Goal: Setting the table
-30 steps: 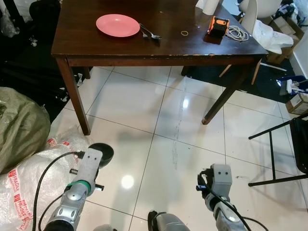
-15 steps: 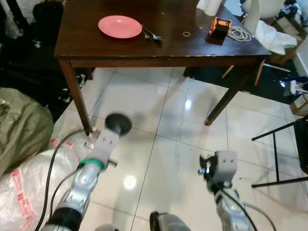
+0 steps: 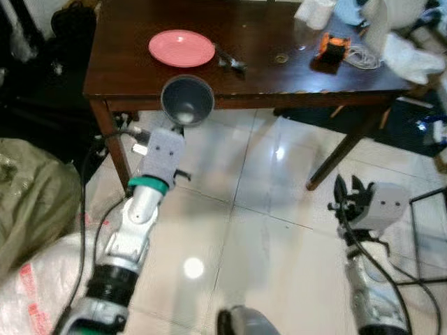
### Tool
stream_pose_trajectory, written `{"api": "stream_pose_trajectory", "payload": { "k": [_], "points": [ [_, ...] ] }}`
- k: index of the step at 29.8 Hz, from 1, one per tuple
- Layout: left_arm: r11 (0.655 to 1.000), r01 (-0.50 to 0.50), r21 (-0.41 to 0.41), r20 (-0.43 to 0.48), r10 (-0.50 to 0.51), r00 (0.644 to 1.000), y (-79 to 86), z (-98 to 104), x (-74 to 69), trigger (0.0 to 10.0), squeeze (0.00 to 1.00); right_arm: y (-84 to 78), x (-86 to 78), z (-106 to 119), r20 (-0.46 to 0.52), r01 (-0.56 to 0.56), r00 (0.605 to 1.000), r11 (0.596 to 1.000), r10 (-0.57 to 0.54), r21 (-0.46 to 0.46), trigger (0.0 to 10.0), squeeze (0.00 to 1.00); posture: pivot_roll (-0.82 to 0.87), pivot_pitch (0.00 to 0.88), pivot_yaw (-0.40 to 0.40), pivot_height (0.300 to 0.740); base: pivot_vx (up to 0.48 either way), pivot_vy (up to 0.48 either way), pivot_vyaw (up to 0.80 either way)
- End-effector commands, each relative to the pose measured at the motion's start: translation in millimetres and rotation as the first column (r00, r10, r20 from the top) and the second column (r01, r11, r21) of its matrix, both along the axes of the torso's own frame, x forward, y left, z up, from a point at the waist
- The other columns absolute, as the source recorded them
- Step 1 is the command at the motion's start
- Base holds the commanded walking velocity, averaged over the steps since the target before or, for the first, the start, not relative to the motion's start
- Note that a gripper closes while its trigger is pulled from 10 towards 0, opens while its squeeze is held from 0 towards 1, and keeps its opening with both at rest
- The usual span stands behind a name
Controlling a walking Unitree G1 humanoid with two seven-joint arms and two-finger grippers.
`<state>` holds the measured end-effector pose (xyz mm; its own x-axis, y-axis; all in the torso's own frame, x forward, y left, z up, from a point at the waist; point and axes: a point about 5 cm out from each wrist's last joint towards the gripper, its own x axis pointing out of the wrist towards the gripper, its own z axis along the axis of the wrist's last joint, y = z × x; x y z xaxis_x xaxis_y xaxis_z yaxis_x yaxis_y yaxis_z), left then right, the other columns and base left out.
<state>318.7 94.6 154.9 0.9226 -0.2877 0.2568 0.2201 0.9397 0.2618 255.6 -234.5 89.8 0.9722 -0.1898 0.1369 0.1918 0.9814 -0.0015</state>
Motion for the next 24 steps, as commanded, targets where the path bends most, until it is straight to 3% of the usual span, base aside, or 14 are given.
{"api": "stream_pose_trajectory", "payload": {
  "k": [1, 24],
  "points": [
    [1.0, -0.011, 0.009, 0.004, 0.011, 1.0, 4.9, 1.7, -3.1, 10.0, 0.0, 5.5, -1.1, -1.0, -0.015, -0.006, 1.0, 1.0, 0.006, 0.015, 10.0, 0.0, 0.02, 0.001, -0.007, 0.74, 0.48, 0.0, 0.0],
    [0.999, 0.042, 0.02, -0.002, -0.042, 0.999, -6.7, 6.1, -8.9, 10.0, 0.0, 5.6, -2.0, -1.4, -0.049, 0.001, 0.999, 1.0, 0.001, 0.025, 10.0, 0.0, 0.02, 0.004, -0.002, 0.74, 0.452, 0.0, 0.0]
  ]
}}
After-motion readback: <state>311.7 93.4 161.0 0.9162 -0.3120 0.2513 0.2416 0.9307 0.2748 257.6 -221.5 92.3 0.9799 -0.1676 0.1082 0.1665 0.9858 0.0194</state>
